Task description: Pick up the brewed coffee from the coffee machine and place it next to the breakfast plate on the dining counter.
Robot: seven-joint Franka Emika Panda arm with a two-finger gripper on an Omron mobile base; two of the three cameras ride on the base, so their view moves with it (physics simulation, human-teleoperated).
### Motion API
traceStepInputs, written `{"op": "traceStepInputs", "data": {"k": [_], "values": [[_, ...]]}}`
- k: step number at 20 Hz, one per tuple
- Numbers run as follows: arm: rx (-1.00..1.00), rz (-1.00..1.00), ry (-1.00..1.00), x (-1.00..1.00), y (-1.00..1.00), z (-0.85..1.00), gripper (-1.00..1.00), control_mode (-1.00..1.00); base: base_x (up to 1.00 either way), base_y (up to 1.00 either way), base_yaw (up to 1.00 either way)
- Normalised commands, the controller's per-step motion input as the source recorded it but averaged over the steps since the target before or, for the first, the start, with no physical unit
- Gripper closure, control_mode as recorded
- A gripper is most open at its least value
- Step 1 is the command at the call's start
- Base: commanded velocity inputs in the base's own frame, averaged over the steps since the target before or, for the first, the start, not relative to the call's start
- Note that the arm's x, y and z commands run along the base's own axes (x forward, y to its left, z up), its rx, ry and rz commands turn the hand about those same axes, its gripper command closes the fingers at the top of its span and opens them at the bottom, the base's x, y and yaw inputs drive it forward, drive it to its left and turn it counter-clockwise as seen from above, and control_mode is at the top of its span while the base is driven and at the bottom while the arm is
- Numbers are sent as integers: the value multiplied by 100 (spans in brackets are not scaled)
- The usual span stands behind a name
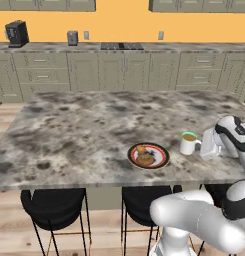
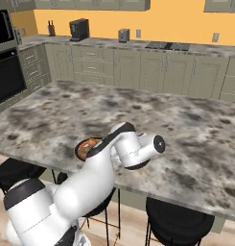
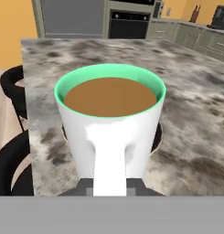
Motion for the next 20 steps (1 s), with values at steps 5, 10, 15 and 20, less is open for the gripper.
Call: {"op": "traceStepInputs", "data": {"k": [5,10,15,20], "values": [[0,0,0,46,-20,-29,100,-100,0,0,0],[0,0,0,43,-18,-32,100,-100,0,0,0],[0,0,0,21,-12,-40,100,-100,0,0,0],[0,0,0,8,-3,-36,100,-100,0,0,0]]}}
